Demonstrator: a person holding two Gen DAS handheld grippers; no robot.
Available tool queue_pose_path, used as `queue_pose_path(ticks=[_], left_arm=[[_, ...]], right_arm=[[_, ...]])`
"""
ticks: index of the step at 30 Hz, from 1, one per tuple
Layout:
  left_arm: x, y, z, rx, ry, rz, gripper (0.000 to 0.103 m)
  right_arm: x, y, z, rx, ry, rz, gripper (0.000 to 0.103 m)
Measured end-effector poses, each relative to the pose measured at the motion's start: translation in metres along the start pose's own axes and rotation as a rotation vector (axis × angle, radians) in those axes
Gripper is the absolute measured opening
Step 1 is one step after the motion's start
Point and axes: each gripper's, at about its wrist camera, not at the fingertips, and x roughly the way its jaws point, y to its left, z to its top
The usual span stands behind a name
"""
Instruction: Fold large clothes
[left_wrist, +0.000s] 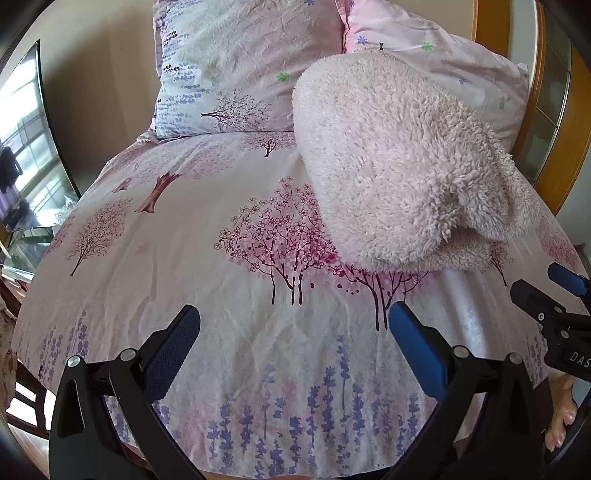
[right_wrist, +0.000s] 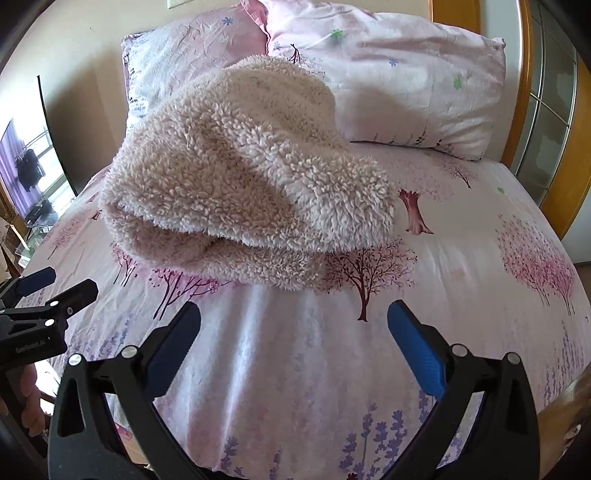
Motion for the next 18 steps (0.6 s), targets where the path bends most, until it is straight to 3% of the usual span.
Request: queue_pose_path(ticks=[18], left_arm=[[0.004, -0.0036, 0.0003, 0.008, 0.014, -0.008, 0.102]], right_arm=[[0.0055, -0.001, -0.0013, 0.009, 0.009, 0.009, 0.101]])
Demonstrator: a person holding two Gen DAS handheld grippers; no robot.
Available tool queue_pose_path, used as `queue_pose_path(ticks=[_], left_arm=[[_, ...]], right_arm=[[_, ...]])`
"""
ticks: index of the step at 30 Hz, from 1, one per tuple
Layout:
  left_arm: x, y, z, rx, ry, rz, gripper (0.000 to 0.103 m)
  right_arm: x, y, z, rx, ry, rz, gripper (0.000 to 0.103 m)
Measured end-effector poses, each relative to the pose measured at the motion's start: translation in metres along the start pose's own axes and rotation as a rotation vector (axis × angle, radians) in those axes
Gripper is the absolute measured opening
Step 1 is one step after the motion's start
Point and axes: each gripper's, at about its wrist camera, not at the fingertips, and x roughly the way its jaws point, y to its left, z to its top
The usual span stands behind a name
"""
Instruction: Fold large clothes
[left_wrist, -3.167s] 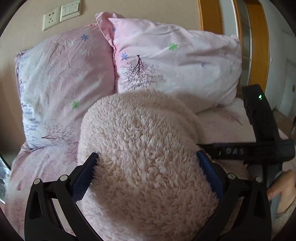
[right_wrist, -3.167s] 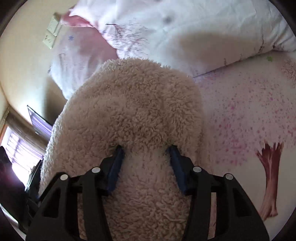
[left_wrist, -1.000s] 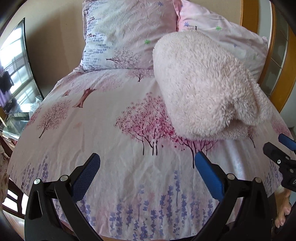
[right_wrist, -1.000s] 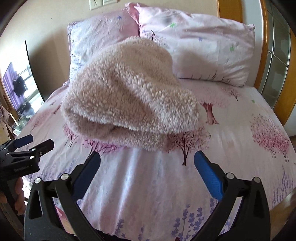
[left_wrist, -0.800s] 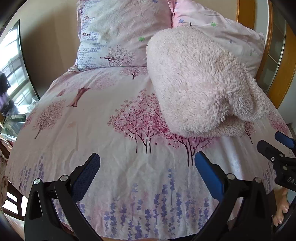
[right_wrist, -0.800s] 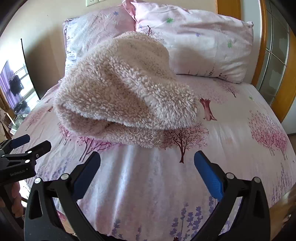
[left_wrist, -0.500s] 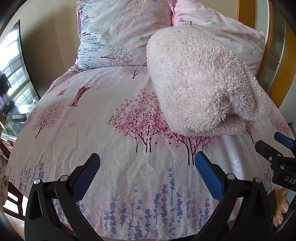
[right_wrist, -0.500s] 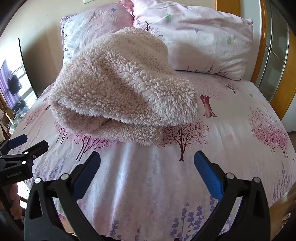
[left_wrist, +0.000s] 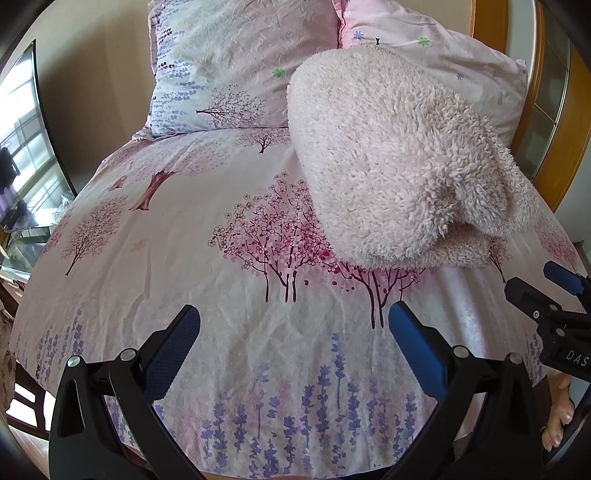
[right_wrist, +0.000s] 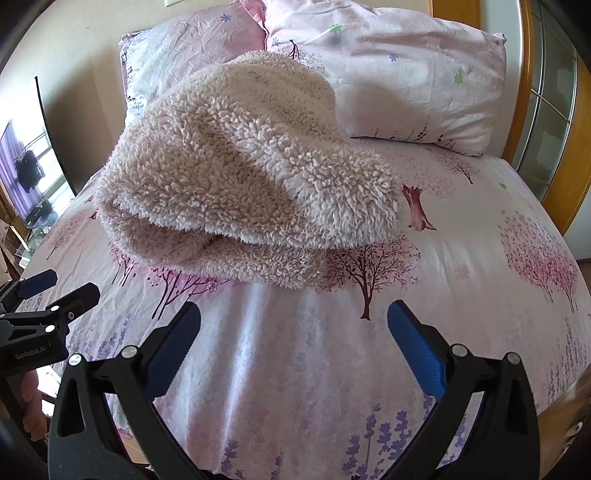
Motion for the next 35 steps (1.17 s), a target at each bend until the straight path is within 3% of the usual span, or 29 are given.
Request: queue_pose_path(ticks=[35], left_arm=[[0.0059, -0.0072, -0.0009, 0.008, 0.02, 0.007, 0.102]], right_arm=[[0.0082, -0.0024, -0.0027, 0.017, 0.019, 0.005, 0.101]])
